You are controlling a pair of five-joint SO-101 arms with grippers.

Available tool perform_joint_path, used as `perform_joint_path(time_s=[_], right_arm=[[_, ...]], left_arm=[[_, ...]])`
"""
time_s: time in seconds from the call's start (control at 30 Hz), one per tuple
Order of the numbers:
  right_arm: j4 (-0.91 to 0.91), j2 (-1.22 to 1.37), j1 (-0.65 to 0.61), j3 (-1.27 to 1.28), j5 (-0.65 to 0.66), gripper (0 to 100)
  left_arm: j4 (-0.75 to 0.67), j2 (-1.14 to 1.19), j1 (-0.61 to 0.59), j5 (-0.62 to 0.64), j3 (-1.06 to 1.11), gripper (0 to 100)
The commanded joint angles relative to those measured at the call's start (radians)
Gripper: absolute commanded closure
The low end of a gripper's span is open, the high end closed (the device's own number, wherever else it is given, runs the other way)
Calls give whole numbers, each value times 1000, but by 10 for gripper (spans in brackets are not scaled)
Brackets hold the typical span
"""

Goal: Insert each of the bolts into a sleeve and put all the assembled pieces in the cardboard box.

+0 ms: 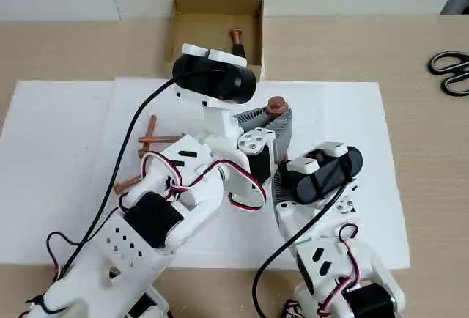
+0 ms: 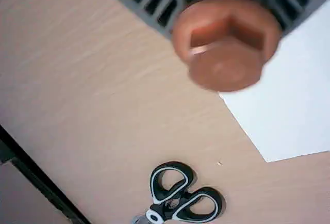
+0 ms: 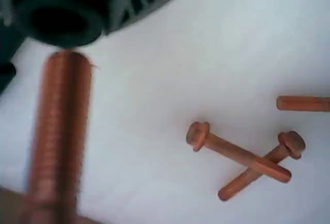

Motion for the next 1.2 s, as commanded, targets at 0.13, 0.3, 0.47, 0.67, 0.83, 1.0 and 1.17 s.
perform_joint_path(time_s=[0.13, 0.3, 0.47, 0.67, 0.83, 1.0, 1.17], right_arm=[[-30, -5, 1, -5, -12, 995], [-30, -5, 1, -5, -12, 995], [-30, -5, 1, -5, -12, 995], [-31, -5, 2, -5, -12, 995], [-31, -5, 2, -5, -12, 995], [-31, -5, 2, -5, -12, 995], [-31, -5, 2, -5, -12, 995]], left_arm=[[-9, -31, 28, 54, 39, 994], [-6, -31, 28, 54, 41, 994], [55, -31, 44, 57, 54, 994], [115, -31, 81, 54, 56, 993], [178, -31, 104, 11, 56, 992], [204, -31, 140, -46, 53, 989], [219, -32, 140, -46, 53, 854]])
